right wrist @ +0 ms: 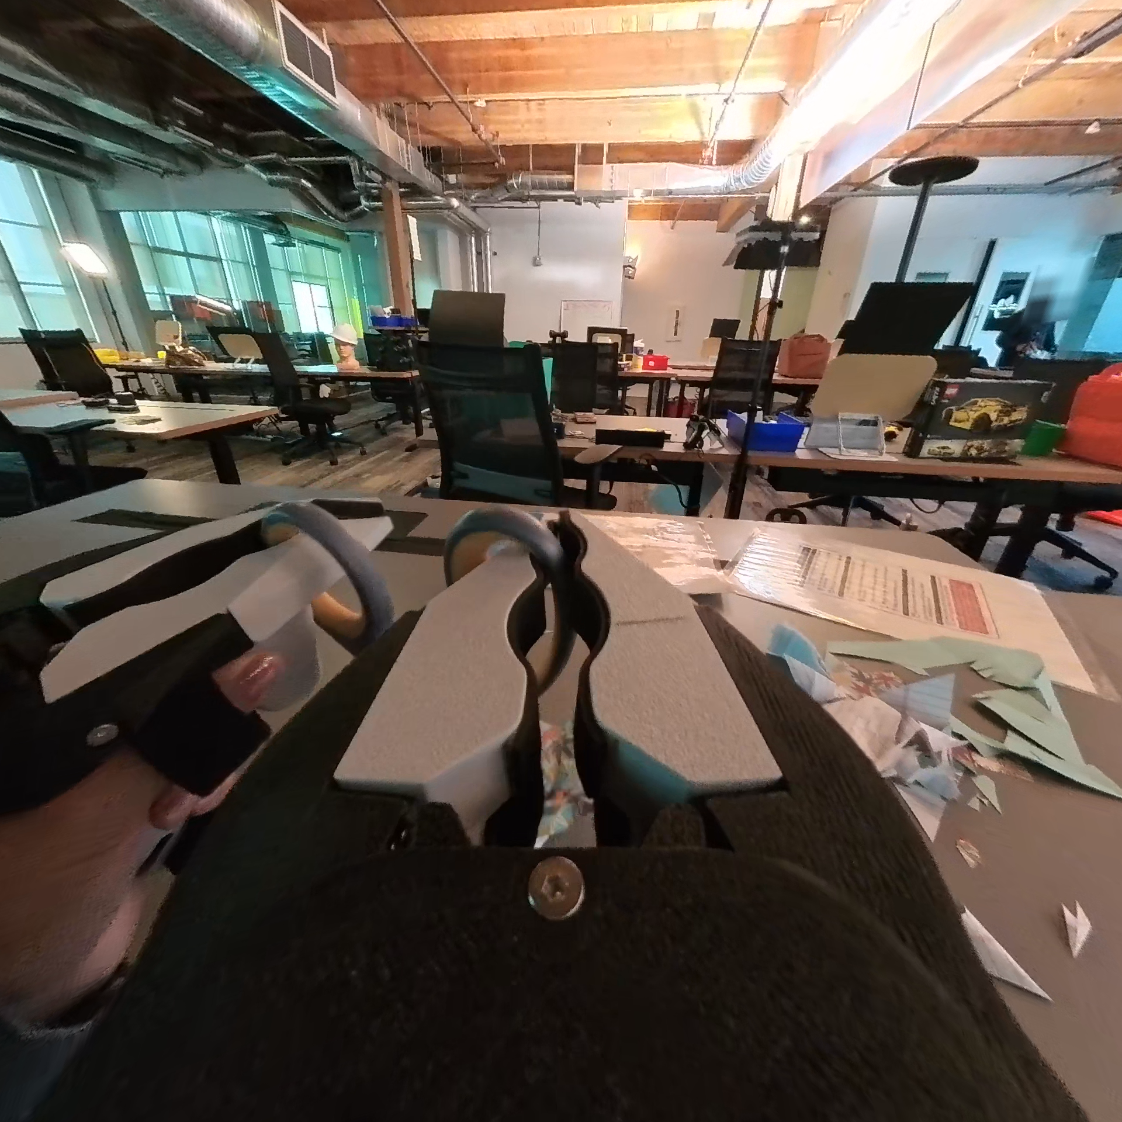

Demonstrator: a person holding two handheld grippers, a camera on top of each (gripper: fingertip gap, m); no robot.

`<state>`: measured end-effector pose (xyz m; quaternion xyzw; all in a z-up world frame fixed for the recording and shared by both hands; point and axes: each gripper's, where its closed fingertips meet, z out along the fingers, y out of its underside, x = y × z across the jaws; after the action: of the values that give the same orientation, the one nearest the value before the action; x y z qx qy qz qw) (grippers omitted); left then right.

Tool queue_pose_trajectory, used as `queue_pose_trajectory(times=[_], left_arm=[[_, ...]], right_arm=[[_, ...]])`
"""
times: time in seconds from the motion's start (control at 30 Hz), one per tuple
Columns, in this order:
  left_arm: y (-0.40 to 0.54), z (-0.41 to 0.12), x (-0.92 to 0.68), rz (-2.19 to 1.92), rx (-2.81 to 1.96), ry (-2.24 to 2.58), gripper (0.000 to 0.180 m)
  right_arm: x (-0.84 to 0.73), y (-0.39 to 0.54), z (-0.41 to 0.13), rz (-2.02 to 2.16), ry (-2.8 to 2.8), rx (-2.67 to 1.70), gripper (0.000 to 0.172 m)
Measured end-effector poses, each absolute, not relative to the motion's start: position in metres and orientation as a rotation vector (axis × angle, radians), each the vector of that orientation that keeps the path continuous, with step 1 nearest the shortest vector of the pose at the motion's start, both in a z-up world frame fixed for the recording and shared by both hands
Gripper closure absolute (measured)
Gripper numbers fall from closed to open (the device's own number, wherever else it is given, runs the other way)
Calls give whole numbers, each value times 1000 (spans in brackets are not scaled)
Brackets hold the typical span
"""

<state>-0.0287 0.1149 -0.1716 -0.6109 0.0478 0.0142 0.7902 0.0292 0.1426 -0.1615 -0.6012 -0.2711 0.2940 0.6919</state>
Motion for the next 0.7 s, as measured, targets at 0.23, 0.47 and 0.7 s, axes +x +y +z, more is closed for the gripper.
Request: queue_pose_trajectory(times=[0.23, 0.47, 0.7], left_arm=[[106, -159, -20, 40, -1270, 110, 180], [103, -158, -11, 29, -1287, 103, 180], [98, -153, -7, 96, -1258, 90, 180]], right_arm=[[24, 131, -151, 659, -612, -1307, 172], [30, 131, -142, 622, -560, -1297, 172], [31, 130, -153, 643, -508, -1322, 172]])
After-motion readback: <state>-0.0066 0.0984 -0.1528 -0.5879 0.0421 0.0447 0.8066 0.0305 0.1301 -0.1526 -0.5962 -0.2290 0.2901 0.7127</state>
